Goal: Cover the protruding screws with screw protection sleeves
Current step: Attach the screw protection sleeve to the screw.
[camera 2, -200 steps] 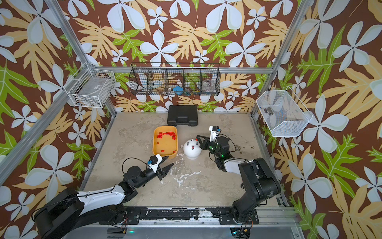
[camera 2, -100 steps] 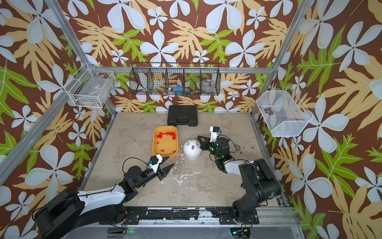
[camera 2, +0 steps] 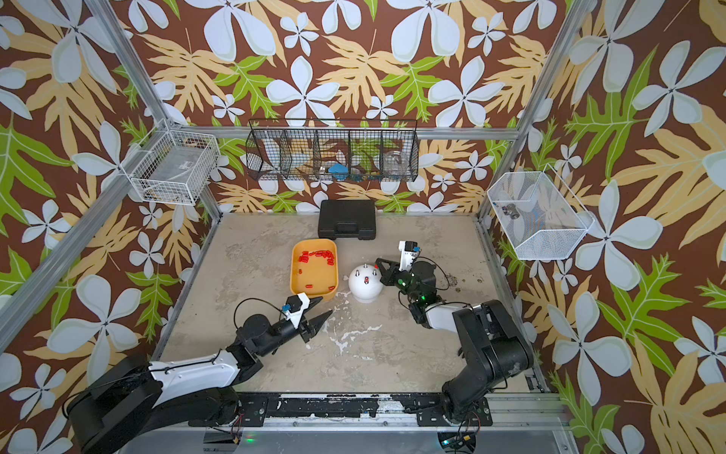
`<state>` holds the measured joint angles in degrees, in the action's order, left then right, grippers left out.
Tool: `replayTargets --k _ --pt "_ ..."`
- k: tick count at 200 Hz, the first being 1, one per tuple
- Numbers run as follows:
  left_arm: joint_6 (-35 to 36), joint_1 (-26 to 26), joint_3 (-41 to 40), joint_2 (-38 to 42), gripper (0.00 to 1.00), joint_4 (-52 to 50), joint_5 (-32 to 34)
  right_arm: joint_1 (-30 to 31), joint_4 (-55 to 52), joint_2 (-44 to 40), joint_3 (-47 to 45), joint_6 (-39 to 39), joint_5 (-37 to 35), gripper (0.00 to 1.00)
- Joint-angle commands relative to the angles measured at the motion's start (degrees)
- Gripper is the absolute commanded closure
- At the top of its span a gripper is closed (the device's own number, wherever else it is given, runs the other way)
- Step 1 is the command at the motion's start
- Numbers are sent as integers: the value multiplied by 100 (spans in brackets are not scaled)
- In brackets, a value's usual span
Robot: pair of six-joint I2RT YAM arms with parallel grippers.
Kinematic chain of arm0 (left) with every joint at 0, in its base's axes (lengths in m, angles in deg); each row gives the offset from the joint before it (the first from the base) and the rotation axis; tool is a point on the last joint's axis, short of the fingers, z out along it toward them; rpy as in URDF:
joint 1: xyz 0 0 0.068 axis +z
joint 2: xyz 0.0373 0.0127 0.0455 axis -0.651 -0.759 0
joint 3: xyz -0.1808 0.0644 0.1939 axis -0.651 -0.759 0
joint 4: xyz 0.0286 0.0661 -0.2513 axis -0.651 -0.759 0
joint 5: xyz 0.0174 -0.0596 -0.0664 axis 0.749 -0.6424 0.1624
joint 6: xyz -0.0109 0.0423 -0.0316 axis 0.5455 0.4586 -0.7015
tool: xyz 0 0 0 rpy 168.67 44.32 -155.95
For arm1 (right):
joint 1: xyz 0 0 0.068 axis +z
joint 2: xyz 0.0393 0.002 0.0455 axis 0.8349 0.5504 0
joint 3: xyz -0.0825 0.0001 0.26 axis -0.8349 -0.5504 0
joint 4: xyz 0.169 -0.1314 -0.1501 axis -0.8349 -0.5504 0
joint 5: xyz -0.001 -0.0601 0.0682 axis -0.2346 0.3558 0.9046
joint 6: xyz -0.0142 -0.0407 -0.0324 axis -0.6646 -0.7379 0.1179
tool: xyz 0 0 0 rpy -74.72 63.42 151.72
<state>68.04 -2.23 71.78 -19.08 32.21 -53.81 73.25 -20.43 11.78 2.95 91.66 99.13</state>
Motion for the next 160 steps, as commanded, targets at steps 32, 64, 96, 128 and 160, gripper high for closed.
replayTargets --k 32,64,96,128,160 --pt "-22 7 44 -2 47 67 -63 66 180 37 -9 -39 47 100" --pt "-23 12 46 -10 47 57 -72 71 222 -56 -40 8 47 100" --pt "-30 14 64 -28 47 62 -116 76 33 -270 8 -10 47 100" --pt "-30 10 62 -10 47 37 -123 73 -74 -526 -75 -82 -107 100" --pt "-39 6 48 17 47 37 -119 69 16 -420 -105 -107 -91 100"
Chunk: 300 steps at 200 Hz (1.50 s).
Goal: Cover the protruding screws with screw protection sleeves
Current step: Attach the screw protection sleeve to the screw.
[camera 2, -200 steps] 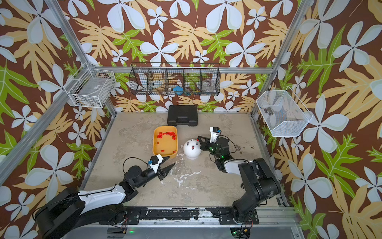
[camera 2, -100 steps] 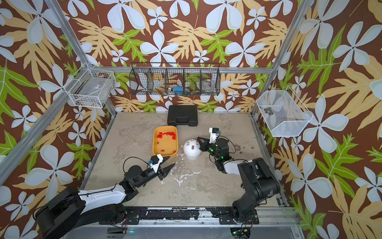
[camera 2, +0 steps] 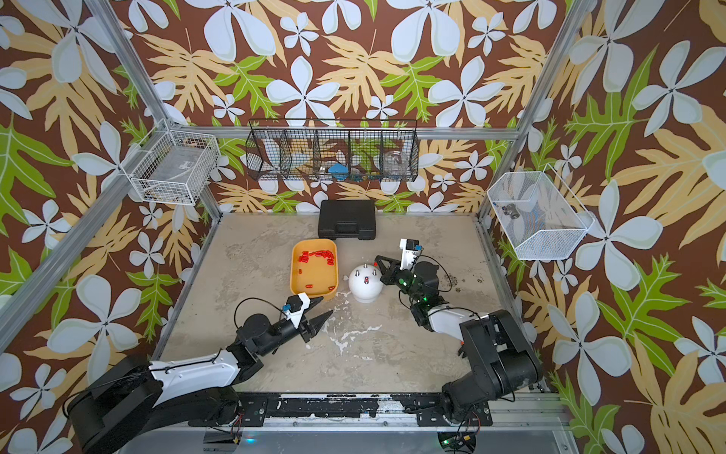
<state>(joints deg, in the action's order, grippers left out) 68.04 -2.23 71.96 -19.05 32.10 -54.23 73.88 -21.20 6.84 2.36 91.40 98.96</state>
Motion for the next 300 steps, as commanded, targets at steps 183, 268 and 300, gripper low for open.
replayTargets --k 183,268,300 --pt "-9 9 19 133 47 -84 -104 146 -35 186 -129 -371 -325 100" --pt "-13 7 21 129 47 -82 -103 330 -218 -54 -276 -673 -585 100" --pt "-13 6 19 129 47 -83 -92 384 -253 -228 -431 -795 -795 100"
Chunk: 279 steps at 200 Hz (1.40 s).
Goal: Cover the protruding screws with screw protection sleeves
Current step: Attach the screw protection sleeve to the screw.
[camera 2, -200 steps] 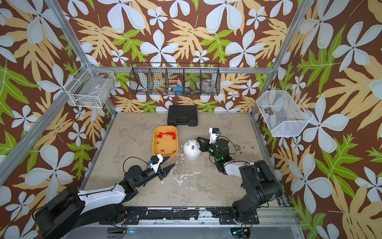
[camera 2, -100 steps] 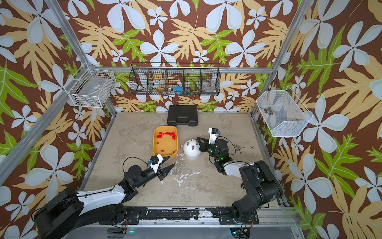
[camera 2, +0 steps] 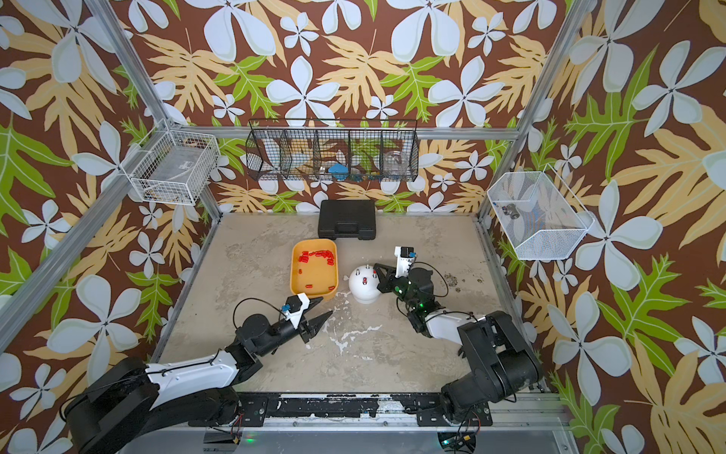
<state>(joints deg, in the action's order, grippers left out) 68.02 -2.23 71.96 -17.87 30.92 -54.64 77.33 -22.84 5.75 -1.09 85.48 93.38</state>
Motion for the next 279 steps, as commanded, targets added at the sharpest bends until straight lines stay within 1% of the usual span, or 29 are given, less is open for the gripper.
replayTargets --k 1,71,112,151,194,235,256,279 --pt "-11 10 20 11 47 35 -50 37 -98 -123 -90 -213 -243 100" --pt "-11 11 37 2 47 16 -50 198 -348 -492 -352 -495 -556 100" --pt "-6 12 51 -16 47 -5 -50 260 -206 -529 -550 -608 -757 100" --pt "-8 8 46 9 47 -26 -42 309 -142 -446 -618 -666 -810 100" --pt "-8 12 46 17 47 -33 -42 310 -132 -551 -724 -679 -931 100" --pt "-11 8 44 11 47 -45 -50 310 -209 -594 -644 -732 -846 100" --pt "-11 11 55 2 47 -45 -50 312 -241 -623 -623 -723 -805 91" --pt "-11 11 55 2 47 -46 -60 316 -229 -687 -656 -732 -827 87"
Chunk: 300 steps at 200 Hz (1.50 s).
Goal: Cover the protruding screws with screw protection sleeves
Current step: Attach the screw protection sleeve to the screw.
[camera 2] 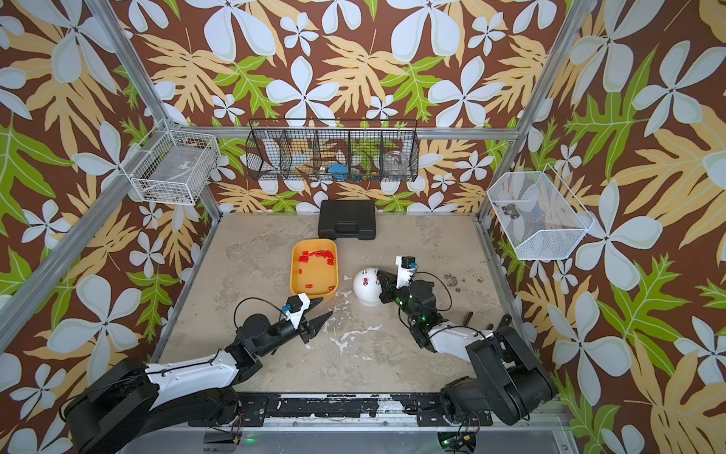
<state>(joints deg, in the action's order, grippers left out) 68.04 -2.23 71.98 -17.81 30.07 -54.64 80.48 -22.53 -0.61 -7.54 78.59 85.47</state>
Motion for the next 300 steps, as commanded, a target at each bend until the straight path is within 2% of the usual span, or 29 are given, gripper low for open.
replayTargets --k 1,25,216,280,300 --pt "-13 8 53 -5 47 40 -60 2 -256 -57 -16 -43 -36 86" --pt "-13 7 61 -14 47 37 -64 -2 -287 -87 -20 -43 -13 81" --pt "-4 12 61 12 47 5 -51 45 -289 18 -221 -103 -159 77" --pt "-13 10 56 19 46 -2 -51 43 -386 -33 -263 -97 -196 71" --pt "-4 7 59 9 46 -3 -50 54 -399 -184 -359 -57 -109 67"
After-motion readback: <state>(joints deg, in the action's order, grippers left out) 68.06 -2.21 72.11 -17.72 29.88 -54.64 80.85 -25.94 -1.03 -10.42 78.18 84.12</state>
